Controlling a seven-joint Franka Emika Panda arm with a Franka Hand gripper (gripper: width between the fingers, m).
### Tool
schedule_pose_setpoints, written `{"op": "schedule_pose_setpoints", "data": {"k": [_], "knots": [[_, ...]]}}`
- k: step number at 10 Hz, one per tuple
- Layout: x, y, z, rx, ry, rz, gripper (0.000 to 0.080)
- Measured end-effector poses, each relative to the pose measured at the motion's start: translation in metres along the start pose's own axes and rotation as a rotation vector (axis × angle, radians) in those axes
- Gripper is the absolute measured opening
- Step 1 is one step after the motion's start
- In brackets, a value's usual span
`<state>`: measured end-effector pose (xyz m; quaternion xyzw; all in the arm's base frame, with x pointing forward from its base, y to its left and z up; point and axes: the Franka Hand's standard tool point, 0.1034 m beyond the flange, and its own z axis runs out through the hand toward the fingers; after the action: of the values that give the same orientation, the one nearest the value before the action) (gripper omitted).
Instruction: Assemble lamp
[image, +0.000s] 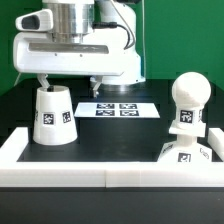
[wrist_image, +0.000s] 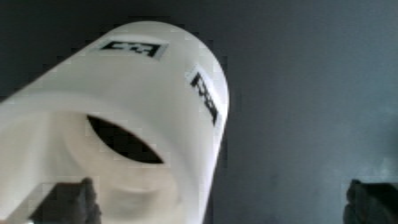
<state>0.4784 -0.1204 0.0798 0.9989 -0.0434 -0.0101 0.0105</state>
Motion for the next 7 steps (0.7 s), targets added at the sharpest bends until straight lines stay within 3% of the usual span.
{"op": "schedule_pose_setpoints", "data": {"k": [3,6,7], "knots": [[0.0068,-0.0015,-0.0025,0.000,0.000,-0.005,0.0699],[0.0059,-0.0014,-0.0010,0.000,-0.001,-0.005,0.0296],[0.0058,-0.0014,-0.0008,0.000,-0.002,-0.005,0.0296]]}}
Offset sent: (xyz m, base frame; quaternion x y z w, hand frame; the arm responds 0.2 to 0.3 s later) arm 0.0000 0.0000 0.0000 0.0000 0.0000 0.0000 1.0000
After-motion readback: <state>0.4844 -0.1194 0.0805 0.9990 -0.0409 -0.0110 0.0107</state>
